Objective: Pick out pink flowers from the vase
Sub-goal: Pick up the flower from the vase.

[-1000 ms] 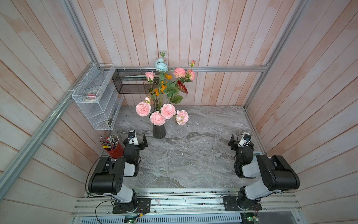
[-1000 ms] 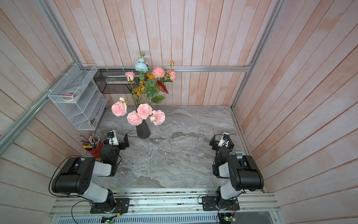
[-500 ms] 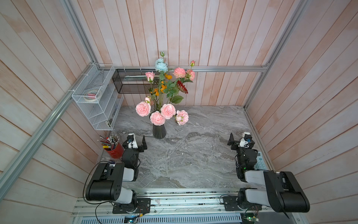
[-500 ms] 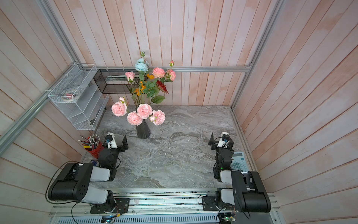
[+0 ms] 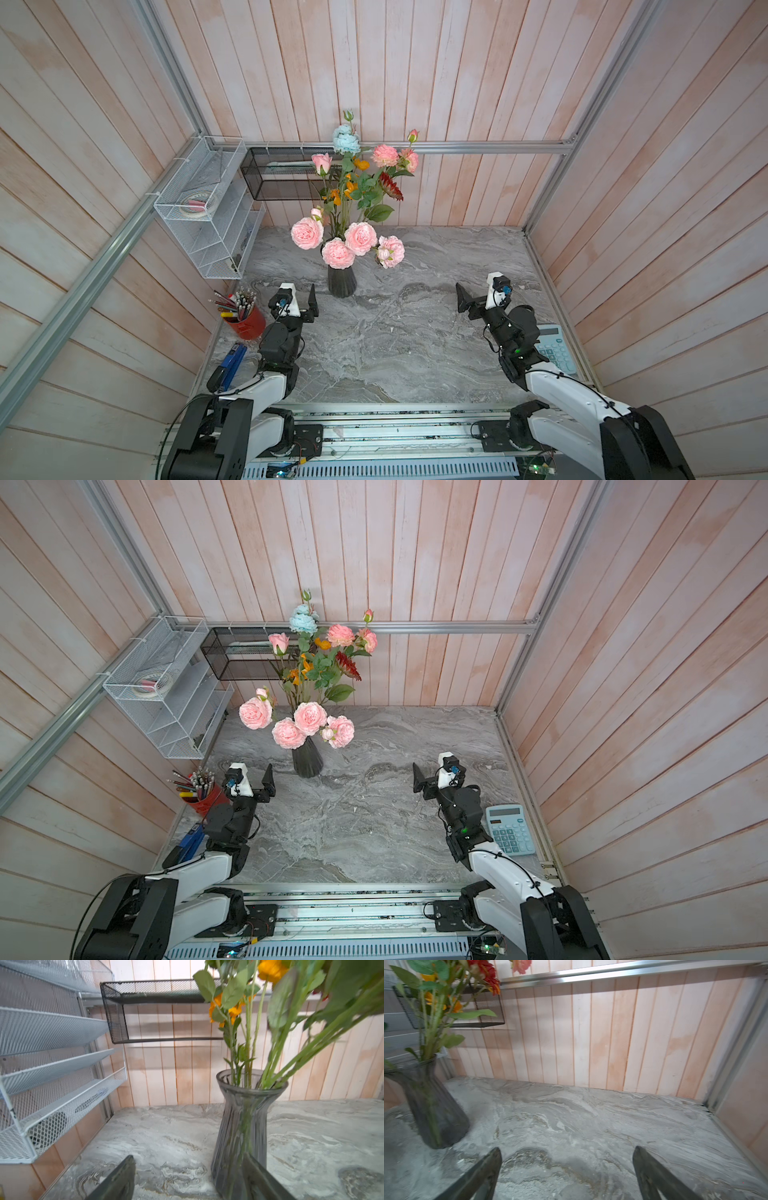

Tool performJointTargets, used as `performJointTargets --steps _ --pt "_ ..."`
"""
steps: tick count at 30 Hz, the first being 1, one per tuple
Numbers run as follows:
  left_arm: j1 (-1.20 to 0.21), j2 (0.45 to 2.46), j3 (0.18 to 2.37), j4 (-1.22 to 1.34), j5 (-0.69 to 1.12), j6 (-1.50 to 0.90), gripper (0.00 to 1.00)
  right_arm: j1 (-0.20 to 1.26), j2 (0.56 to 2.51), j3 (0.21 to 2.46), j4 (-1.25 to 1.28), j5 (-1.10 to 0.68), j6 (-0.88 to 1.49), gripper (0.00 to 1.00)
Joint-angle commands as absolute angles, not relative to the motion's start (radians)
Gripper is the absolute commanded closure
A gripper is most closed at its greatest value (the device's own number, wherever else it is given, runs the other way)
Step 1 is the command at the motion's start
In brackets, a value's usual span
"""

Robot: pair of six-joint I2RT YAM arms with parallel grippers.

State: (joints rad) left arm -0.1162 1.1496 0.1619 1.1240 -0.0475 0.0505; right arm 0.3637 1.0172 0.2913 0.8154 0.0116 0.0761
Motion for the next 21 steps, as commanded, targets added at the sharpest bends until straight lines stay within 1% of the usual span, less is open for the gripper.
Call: performJointTargets --steps 1,5,7,10,13,21 --pt "-0.120 1.135 0.183 1.115 0.091 0.083 0.28 0.432 0.983 0.318 0.778 -0.021 0.114 0.02" --pt "-0.111 1.198 0.173 1.272 0.266 0.099 0.46 0.531 0.959 0.302 0.855 -0.013 0.120 0.02" --pt "-0.106 1.242 0.174 1.350 0.324 0.098 0.51 0.575 0.956 0.296 0.889 0.000 0.117 0.02" --pt "-0.098 1.282 0.199 1.405 0.374 0.073 0.54 0.624 0.973 0.299 0.920 0.003 0.129 0.02" --pt "-0.094 1.299 0.242 1.389 0.416 0.063 0.56 0.666 1.004 0.291 0.980 0.000 0.145 0.02" --pt "-0.088 1.369 0.350 1.361 0.443 0.046 0.62 0.753 1.090 0.249 1.184 0.016 0.180 0.02"
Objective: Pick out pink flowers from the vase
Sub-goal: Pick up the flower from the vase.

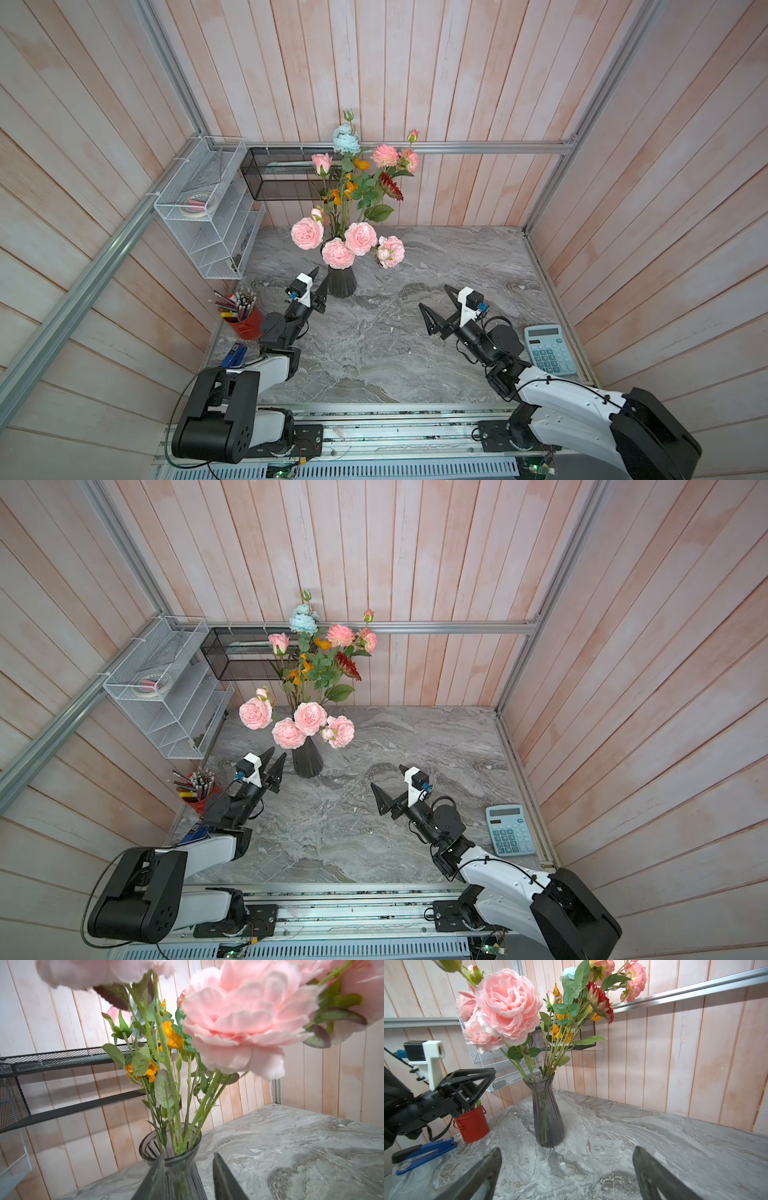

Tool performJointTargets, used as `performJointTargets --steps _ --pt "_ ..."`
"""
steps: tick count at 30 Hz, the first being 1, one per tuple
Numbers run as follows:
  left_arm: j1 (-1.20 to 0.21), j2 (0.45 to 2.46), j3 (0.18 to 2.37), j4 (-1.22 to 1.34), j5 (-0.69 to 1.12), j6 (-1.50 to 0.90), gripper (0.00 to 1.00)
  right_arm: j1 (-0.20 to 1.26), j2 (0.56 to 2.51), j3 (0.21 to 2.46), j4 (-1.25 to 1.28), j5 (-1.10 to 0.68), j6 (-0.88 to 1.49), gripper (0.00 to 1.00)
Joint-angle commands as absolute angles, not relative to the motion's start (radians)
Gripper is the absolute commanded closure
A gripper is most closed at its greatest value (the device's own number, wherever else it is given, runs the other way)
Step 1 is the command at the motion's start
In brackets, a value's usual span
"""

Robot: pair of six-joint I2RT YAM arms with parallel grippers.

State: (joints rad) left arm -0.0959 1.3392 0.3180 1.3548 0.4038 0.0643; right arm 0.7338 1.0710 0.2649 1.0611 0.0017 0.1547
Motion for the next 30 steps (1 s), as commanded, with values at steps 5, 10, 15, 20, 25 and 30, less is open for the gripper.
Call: performJointTargets --steps 5,10,15,20,25,30 --pt "-0.087 1.425 0.381 1.386 0.442 0.024 0.64 0.781 1.132 0.245 1.256 -0.022 0.186 0.02" --pt "-0.087 1.464 0.411 1.387 0.449 0.013 0.64 0.828 1.171 0.271 1.252 -0.048 0.159 0.02" --pt "-0.087 1.497 0.459 1.340 0.433 0.005 0.64 0.852 1.209 0.293 1.252 -0.044 0.156 0.02" --pt "-0.087 1.529 0.481 1.342 0.419 -0.002 0.64 0.856 1.220 0.300 1.247 -0.042 0.155 0.02" --pt "-0.087 1.570 0.500 1.360 0.446 -0.019 0.63 0.856 1.221 0.300 1.232 -0.038 0.150 0.02" --pt "-0.090 1.600 0.513 1.386 0.451 -0.030 0.61 0.855 1.215 0.300 1.216 -0.026 0.150 0.02"
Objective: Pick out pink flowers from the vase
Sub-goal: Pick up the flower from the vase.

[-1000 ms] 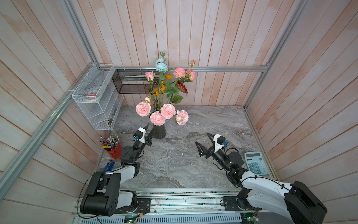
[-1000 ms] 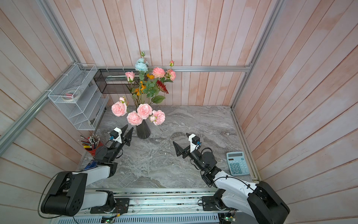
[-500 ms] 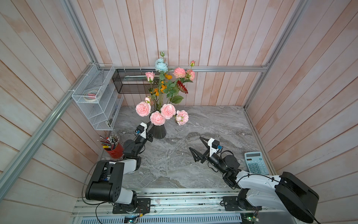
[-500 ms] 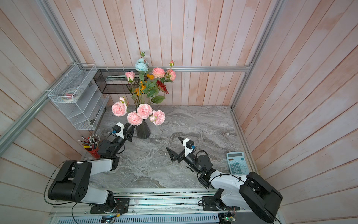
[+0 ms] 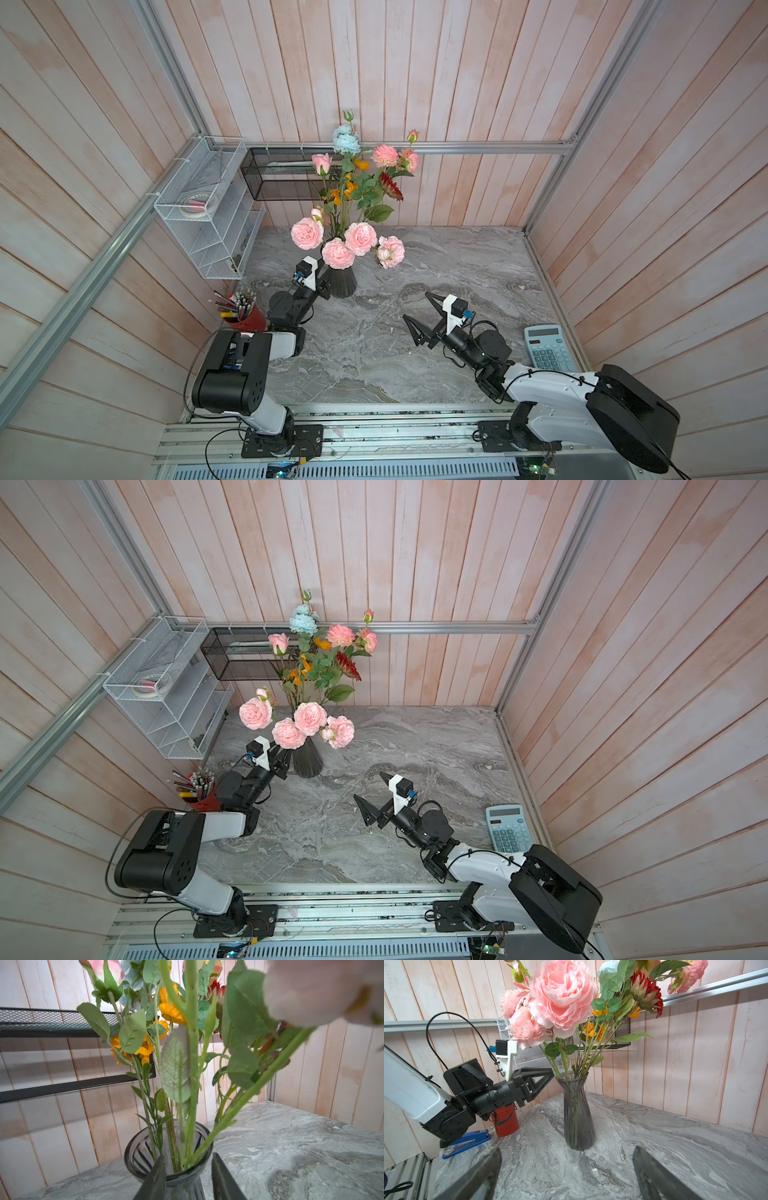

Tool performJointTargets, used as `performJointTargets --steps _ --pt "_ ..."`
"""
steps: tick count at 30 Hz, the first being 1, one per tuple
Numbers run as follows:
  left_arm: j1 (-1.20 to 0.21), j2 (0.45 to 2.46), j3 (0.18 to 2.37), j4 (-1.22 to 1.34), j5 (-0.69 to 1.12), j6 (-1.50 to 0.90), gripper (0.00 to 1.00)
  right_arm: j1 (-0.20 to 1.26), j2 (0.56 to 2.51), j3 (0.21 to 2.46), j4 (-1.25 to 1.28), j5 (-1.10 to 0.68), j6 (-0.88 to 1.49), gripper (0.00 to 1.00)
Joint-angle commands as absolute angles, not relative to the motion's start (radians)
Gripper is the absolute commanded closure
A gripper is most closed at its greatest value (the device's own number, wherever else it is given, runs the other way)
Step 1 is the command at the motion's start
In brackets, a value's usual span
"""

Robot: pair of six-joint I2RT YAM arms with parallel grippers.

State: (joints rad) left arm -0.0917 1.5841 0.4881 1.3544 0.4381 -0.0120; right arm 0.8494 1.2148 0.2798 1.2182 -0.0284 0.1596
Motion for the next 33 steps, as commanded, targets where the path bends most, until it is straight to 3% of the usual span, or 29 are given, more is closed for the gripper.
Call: performJointTargets --steps 1,13,20,26,33 --pt "-0.089 1.603 0.518 1.383 0.451 -0.029 0.61 0.856 1.215 0.300 1.214 -0.025 0.149 0.02" --pt "-0.097 1.653 0.578 1.374 0.470 -0.026 0.60 0.856 1.217 0.305 1.200 -0.017 0.147 0.02" --pt "-0.098 1.669 0.593 1.393 0.490 -0.026 0.71 0.855 1.215 0.304 1.192 -0.005 0.141 0.02" --pt "-0.098 1.684 0.597 1.417 0.521 -0.026 0.87 0.856 1.221 0.305 1.189 -0.005 0.144 0.02" --pt "-0.098 1.672 0.595 1.430 0.526 -0.016 1.00 0.856 1.218 0.302 1.185 0.000 0.145 0.02"
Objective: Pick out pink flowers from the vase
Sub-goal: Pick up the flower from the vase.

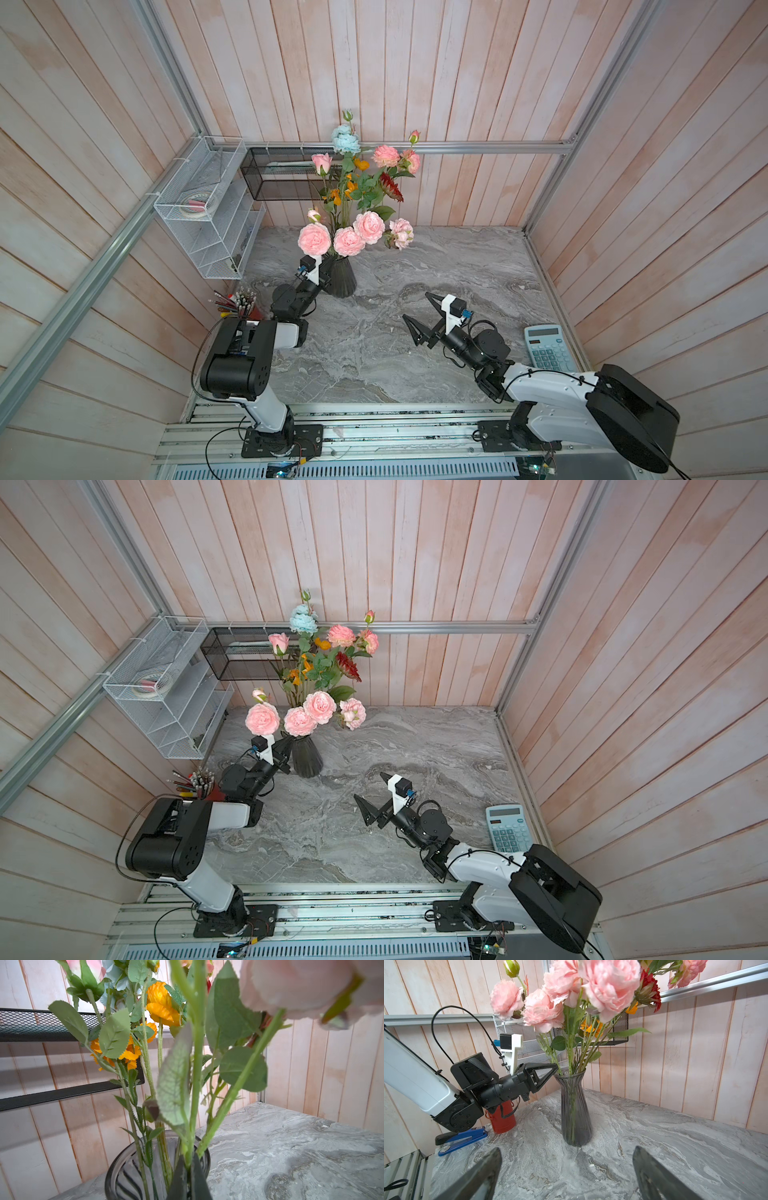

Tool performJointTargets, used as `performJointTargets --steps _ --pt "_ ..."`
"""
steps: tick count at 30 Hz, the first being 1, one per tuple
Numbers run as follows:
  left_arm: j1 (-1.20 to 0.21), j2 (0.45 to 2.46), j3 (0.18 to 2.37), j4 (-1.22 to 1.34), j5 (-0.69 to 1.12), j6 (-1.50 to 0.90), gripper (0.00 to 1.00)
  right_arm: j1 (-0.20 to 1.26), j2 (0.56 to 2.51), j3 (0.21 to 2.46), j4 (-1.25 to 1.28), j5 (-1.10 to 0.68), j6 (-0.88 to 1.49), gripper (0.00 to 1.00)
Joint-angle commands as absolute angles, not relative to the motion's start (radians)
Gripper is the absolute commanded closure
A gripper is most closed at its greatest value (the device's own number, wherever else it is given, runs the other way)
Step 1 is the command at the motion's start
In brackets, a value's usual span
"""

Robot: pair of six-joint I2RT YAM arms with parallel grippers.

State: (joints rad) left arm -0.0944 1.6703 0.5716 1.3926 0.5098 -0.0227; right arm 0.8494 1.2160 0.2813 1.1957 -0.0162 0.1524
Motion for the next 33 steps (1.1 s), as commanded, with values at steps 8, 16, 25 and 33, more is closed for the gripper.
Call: performJointTargets --steps 8,16,25,33 --pt "-0.097 1.619 0.604 1.403 0.523 -0.004 1.00 0.856 1.216 0.305 1.186 0.000 0.149 0.02" --pt "-0.097 1.532 0.622 1.329 0.503 -0.014 1.00 0.855 1.212 0.307 1.186 0.001 0.156 0.02" --pt "-0.091 1.378 0.681 1.114 0.432 -0.038 1.00 0.856 1.182 0.368 1.098 0.007 0.129 0.02" --pt "-0.072 1.278 0.725 1.024 0.413 -0.069 1.00 0.856 1.161 0.410 1.028 0.009 0.124 0.02"
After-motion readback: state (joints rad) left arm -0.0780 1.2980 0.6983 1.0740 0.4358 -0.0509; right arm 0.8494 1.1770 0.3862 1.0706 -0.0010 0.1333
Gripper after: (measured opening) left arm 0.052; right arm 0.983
